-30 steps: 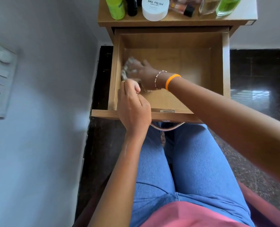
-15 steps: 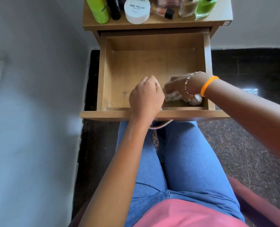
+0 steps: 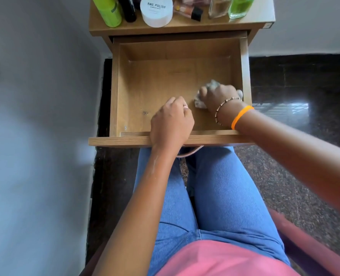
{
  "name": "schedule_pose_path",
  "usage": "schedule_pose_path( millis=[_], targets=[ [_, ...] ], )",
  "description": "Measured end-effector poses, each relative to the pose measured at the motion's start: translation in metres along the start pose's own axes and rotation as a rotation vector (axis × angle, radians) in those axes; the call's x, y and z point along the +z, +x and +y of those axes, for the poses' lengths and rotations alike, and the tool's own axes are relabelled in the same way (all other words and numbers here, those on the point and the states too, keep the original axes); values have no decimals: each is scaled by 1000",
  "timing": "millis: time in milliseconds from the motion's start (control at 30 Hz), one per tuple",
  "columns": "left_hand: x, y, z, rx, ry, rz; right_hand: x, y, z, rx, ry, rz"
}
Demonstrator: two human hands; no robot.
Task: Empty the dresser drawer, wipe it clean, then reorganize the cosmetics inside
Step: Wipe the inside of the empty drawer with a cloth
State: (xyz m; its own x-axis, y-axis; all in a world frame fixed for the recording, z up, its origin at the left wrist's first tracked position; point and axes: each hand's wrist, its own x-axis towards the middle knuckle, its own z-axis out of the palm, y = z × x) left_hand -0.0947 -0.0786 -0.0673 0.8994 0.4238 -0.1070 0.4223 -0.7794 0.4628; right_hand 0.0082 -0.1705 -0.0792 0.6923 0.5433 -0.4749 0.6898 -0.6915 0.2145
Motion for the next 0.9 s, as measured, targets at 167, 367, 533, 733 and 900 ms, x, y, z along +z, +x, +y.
schedule_pose_path(
  millis=[167,367,533,733,900],
  targets=[
    [-3,-1,0,-2,-30,38,-14,-26,2,-104,17,-255],
    [-6,1,1,-86,-224,76,-23,-12,10,-297,123,-412],
    [-17,7,1,-209,-623,164,-9,-13,39,-343,1156,-279],
    [-29,11,9,-236,-1023,-263,-10,-37,54,-509,2112,-169],
    [-30,12,25,-232,-1142,-250,-16,-44,57,-441,2094,-52]
  ],
)
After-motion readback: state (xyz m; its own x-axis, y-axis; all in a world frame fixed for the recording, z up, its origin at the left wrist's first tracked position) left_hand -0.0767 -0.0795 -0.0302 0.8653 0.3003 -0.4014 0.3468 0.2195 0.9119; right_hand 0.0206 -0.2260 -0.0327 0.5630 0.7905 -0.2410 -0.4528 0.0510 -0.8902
